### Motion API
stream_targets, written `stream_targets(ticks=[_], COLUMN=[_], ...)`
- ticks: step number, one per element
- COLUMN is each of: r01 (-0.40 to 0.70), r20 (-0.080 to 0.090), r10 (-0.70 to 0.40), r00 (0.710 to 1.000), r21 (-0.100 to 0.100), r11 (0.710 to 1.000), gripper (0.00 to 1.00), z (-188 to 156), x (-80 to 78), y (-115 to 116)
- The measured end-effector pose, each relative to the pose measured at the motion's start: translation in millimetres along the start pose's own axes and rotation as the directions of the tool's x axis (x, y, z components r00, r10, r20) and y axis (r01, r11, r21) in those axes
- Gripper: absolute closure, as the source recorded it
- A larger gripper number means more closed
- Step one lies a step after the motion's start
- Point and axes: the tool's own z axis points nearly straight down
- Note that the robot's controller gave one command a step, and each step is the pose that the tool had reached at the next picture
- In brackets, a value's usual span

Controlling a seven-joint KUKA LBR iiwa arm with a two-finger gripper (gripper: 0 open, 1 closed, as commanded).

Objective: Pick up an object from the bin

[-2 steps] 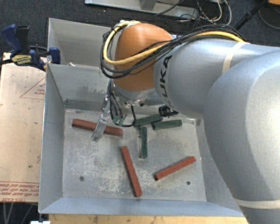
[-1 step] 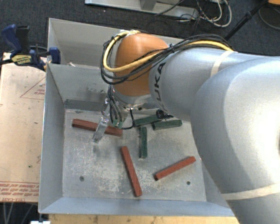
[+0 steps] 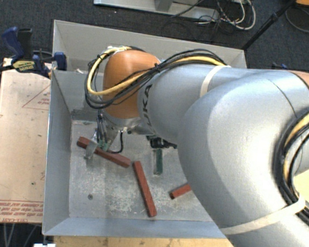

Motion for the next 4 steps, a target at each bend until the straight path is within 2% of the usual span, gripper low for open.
stream_targets(ticks=[1, 2, 3, 4], r01=[0.000, 0.030, 0.030, 0.035], r20=[0.000, 0.000, 0.000, -0.006], r10=[0.000, -0.030, -0.030, -0.035], r00=[1.000, 1.000, 1.000, 0.999], r21=[0.000, 0.002, 0.002, 0.007], r11=[1.000, 1.000, 1.000, 0.999], gripper=[1.00, 1.00, 1.00, 1.00], z=[0, -38, -38, -84], x=[0.0, -9.6, -9.6, 3.9], y=[0, -56, -56, -64])
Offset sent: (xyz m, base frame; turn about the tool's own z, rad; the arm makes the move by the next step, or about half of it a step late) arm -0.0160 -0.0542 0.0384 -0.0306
